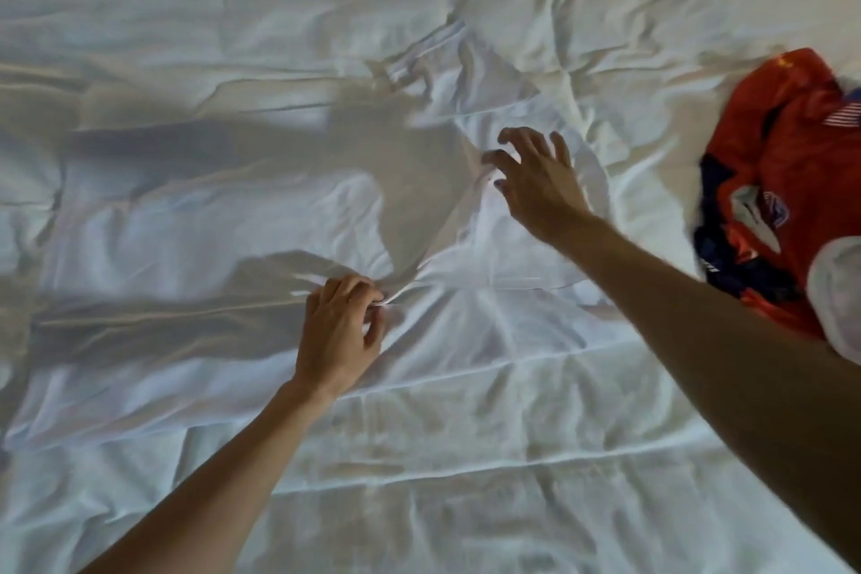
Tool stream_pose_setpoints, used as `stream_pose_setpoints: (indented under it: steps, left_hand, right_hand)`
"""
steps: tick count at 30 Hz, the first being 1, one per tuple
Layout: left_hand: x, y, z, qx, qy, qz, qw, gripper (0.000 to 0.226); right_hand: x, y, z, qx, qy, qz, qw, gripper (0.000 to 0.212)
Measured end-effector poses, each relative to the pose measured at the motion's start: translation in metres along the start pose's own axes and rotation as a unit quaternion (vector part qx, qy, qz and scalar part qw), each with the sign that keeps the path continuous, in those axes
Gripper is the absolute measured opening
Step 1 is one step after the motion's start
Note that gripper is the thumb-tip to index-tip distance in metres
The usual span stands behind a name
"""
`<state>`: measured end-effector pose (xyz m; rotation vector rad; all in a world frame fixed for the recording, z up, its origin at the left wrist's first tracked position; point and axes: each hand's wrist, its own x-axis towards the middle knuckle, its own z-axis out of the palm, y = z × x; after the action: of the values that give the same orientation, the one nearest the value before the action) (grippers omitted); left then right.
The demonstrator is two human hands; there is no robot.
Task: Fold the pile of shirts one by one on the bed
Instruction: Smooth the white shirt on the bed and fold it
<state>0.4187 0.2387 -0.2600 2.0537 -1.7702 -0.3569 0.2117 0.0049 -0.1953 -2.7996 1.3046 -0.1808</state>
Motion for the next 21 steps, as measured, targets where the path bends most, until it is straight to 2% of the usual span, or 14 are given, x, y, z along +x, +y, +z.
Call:
stream_pose_setpoints:
  steps: [3,5,7,9,12,15,18,21]
  left_hand:
    - [0.003,0.010,0.003,0.021,0.009,-0.032,0.999,0.017]
    - [0.008,0.022,0.007,0.027,0.026,-0.060,0.997,0.025]
    - [0.014,0.038,0.014,0.028,0.037,-0.078,0.996,0.032]
    - [0.021,0.050,0.025,0.014,0.046,-0.089,0.995,0.037]
    - [0.026,0.054,0.040,0.006,0.058,-0.097,0.994,0.037]
    - [0.023,0.053,0.053,0.042,0.067,-0.091,0.993,0.034]
    - [0.018,0.054,0.061,0.093,0.073,-0.090,0.989,0.031]
    - [0.016,0.055,0.065,0.111,0.072,-0.097,0.987,0.031]
  right_hand:
    - [-0.053,-0.007,0.013,0.039,0.060,0.122,0.990,0.057]
    - [-0.096,-0.006,0.020,0.067,0.066,0.212,0.973,0.053]
    - [-0.135,-0.003,0.025,0.083,0.039,0.312,0.946,0.043]
    - [-0.162,-0.001,0.027,0.094,0.017,0.370,0.924,0.038]
    - [-0.178,0.002,0.024,0.116,0.006,0.410,0.905,0.041]
    - [-0.182,0.009,0.021,0.121,0.013,0.440,0.890,0.041]
    - [-0.181,0.022,0.018,0.141,-0.001,0.448,0.883,0.028]
    - [-0.185,0.032,0.023,0.170,0.041,0.433,0.884,0.014]
